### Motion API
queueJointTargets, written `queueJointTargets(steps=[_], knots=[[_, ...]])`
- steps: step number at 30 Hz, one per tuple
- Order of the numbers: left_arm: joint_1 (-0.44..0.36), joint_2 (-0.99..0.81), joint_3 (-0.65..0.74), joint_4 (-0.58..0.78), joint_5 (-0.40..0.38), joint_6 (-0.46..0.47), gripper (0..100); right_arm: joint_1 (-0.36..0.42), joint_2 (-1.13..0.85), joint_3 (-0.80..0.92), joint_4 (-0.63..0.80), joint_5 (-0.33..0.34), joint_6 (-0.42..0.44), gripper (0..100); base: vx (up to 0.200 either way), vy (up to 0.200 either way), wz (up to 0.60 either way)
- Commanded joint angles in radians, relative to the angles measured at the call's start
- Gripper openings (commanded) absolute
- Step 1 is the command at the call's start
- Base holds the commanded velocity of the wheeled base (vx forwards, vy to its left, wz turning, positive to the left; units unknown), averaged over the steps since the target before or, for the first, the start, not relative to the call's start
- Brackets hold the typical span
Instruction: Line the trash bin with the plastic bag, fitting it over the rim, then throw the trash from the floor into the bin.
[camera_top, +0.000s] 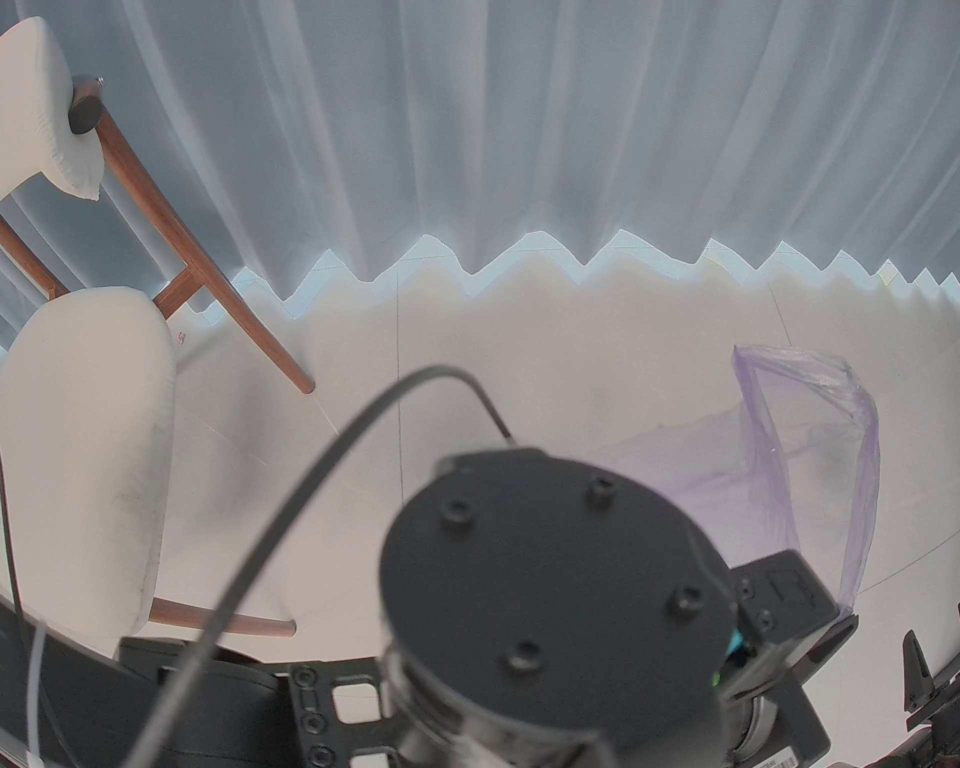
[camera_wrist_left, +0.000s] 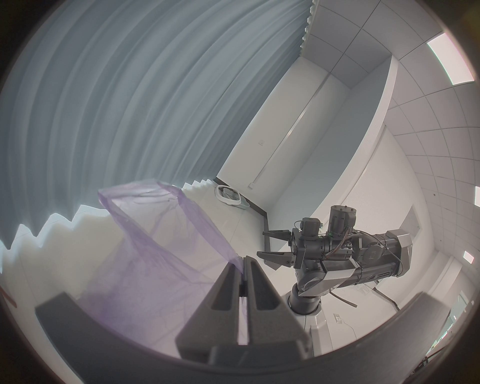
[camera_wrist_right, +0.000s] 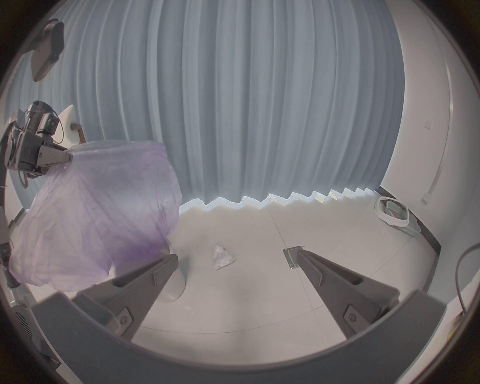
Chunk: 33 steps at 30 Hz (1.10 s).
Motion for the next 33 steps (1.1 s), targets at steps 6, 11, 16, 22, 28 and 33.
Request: queueJointTargets(steps=[6,11,16,22,28,33], knots=[[-0.007,0.034,0.011,-0.009,0.01,-0.007,0,0.0,-0.017,0.018,-0.001,0.0,0.0,100,0.0,0.0,0.0],[-0.007,0.048,0.016,-0.015,0.01,-0.007,0,0.0,-0.017,0.018,-0.001,0.0,0.0,100,0.0,0.0,0.0],[-0.007,0.048,0.022,-0.014,0.012,-0.007,0,0.0,-0.017,0.018,-0.001,0.0,0.0,100,0.0,0.0,0.0],[-0.004,0.04,0.04,-0.014,0.013,-0.009,0,0.0,-0.017,0.018,-0.001,-0.001,0.0,100,0.0,0.0,0.0],[0.02,0.03,0.057,-0.014,0.032,-0.014,0,0.0,-0.017,0.018,-0.001,0.0,0.001,100,0.0,0.0,0.0],[0.057,0.002,0.079,-0.014,0.032,-0.017,0,0.0,-0.017,0.018,-0.001,-0.001,0.001,100,0.0,0.0,0.0]])
